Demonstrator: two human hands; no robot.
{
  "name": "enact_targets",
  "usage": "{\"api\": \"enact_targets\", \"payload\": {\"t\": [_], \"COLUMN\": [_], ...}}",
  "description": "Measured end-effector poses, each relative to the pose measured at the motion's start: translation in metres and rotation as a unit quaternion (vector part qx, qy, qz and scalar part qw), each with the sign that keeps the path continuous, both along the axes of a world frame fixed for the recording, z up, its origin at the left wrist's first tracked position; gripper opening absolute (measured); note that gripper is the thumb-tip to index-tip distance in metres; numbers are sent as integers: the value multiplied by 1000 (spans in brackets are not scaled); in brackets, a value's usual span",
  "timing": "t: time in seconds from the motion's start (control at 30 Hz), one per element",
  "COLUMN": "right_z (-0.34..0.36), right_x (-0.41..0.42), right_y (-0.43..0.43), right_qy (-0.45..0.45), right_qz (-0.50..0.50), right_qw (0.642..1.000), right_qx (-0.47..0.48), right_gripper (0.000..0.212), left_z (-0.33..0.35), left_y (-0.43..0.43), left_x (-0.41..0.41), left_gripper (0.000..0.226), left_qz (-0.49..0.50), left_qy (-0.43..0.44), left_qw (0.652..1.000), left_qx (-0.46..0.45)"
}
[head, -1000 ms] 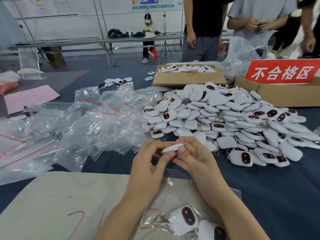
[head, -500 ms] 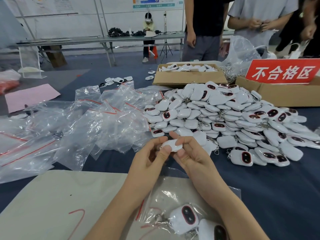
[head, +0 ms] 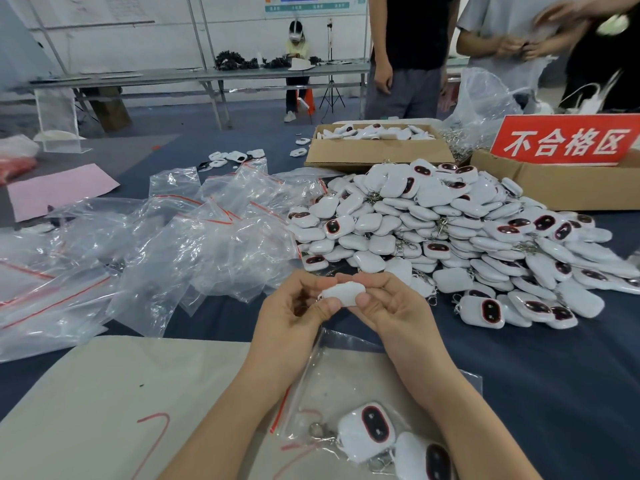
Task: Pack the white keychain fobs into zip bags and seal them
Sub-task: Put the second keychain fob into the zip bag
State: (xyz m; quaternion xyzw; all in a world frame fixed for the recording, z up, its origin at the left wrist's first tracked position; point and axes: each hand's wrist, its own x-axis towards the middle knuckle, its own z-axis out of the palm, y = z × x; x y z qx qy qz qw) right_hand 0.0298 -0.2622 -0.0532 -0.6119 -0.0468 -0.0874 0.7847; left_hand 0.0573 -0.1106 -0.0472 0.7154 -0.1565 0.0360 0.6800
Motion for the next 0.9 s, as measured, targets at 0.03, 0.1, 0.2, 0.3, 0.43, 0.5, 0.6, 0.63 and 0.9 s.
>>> {"api": "enact_targets", "payload": {"t": [0.03,0.1,0.2,0.3,0.43,0.5,0.6,0.63,0.9], "right_z": [0,0,1,3,5,5,6,5,0], "right_x": [0,0,0,-1,-2,-3,-3,-3,-1], "right_y": [0,0,-1,2,7,7,8,8,4], "right_qy": [-1,2,21,6,-29,-34,-41,-45,-34], "right_qz": [0,-2,2,10,5,5,-15,-28,-57], "right_qw": [1000,1000,999,1000,995,994,993,992,991], "right_qx": [-6,-5,33,-6,-94,-102,-111,-116,-115], "right_gripper": [32,31,18,16,21,20,10,12,19], "left_z": [0,-1,-2,-5,-2,-2,-2,-2,-1], "left_y": [0,0,2,6,10,9,8,8,5], "left_x": [0,2,2,5,8,8,7,6,2], "left_gripper": [49,46,33,22,25,24,24,26,22], "left_qz": [0,-3,-6,-29,-73,-88,-77,-81,-98], "left_qy": [1,2,12,64,100,107,101,102,66], "left_qw": [1000,1000,999,995,991,989,990,988,990], "left_qx": [-1,-6,-34,-76,-47,-42,-65,-81,-83]}}
